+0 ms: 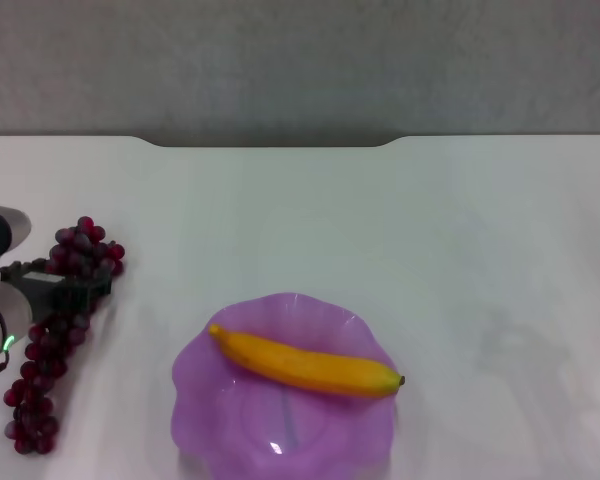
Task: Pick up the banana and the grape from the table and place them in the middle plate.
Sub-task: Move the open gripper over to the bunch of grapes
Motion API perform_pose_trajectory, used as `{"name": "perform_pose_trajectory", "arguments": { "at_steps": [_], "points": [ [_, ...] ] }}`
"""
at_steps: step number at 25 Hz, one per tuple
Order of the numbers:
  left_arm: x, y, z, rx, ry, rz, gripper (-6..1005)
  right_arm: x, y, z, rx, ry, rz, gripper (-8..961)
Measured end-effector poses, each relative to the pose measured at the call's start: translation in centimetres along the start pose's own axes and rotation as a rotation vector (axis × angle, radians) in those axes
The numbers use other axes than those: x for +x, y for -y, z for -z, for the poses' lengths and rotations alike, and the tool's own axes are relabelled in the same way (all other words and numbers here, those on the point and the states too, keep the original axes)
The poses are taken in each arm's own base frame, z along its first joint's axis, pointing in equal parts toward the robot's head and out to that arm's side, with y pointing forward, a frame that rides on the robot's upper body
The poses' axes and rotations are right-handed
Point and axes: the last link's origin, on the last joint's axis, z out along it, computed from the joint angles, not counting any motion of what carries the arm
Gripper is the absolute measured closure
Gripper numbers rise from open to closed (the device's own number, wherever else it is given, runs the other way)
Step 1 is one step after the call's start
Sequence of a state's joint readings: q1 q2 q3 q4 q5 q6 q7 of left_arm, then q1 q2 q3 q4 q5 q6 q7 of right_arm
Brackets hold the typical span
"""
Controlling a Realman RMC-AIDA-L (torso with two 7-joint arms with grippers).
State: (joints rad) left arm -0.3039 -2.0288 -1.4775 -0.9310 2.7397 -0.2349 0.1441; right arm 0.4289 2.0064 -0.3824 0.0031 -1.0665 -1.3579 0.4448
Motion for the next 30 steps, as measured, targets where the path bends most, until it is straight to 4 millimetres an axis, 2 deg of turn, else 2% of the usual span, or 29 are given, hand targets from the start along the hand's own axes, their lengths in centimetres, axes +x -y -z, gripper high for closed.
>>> {"name": "perform_pose_trajectory", "arguments": {
  "at_steps": [12,30],
  "points": [
    [-1.5,0.3,-1.3,0.016,0.064,0.000,215,-0.4,-0.4,0.1,-0.037,0.026,-0.008,939],
    [-1.7,0.4,-1.4,0.015,0.084,0.003,262,-0.5,-0.6,-0.1,-0.055,0.025,-0.011,939]
  ]
}}
